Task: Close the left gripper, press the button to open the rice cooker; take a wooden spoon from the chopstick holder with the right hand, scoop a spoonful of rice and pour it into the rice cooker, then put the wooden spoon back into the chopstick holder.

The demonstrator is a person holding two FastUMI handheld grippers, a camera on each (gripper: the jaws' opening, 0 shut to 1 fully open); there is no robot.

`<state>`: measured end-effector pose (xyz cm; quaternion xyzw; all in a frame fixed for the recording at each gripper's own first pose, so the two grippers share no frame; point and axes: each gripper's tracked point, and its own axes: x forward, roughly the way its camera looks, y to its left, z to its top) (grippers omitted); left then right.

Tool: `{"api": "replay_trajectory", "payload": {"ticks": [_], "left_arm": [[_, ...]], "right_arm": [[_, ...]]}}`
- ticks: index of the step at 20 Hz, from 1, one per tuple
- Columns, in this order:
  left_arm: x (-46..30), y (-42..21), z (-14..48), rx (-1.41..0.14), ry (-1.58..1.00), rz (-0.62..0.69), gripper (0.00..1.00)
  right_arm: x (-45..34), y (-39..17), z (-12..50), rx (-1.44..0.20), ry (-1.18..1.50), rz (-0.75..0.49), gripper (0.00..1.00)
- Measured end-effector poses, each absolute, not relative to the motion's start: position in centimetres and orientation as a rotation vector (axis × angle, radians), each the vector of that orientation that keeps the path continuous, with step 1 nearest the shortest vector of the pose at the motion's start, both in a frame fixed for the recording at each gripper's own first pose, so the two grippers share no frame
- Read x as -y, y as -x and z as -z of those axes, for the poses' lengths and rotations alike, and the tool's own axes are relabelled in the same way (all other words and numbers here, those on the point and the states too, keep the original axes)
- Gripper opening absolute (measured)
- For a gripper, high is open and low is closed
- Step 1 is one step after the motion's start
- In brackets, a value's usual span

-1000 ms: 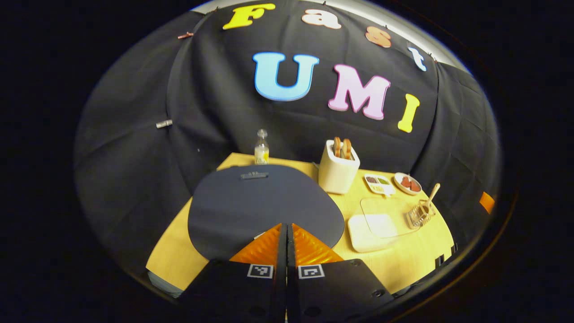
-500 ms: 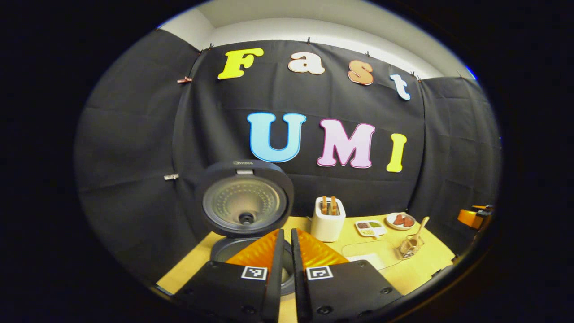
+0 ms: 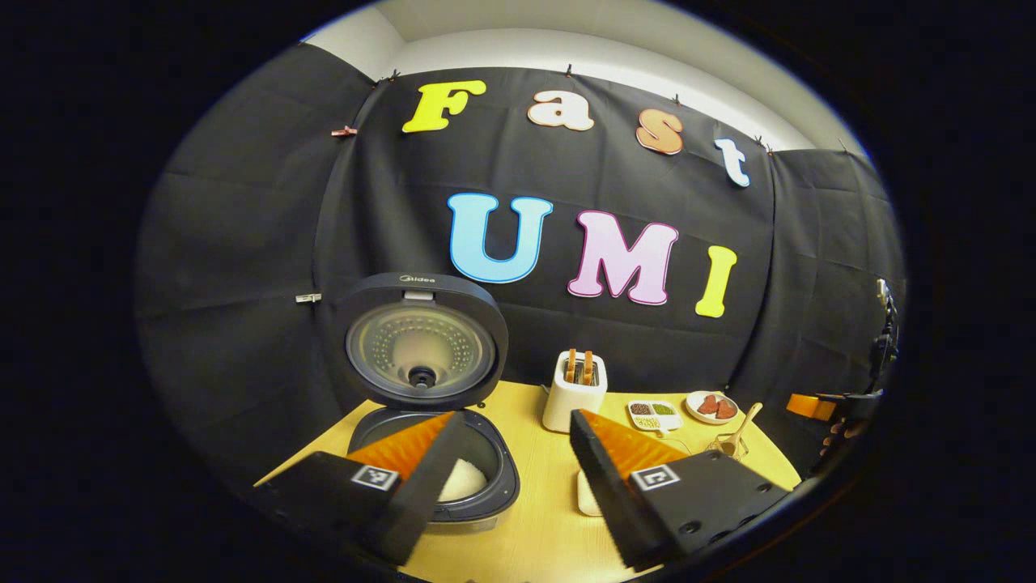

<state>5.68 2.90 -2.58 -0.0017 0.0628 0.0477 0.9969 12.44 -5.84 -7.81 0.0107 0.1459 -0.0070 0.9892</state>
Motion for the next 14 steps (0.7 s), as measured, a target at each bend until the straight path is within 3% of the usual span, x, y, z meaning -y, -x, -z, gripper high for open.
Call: {"api": "replay_trajectory", "payload": {"ticks": [1,2,14], "left_arm": [[-2.7,-5.9,2.8,-0.134,0.006,-0.109,0.96],[-2.3,-6.1,3.3,-0.149,0.010,-0.126,0.97],[1.0,-6.0,6.4,-0.248,0.038,-0.266,0.95]], "right_arm": [[6.2,-13.2,8.3,-0.307,-0.025,0.011,0.99],[6.6,-14.0,8.8,-0.318,-0.029,0.009,0.98],[11.6,-23.0,17.7,-0.523,-0.120,0.026,0.99]]}}
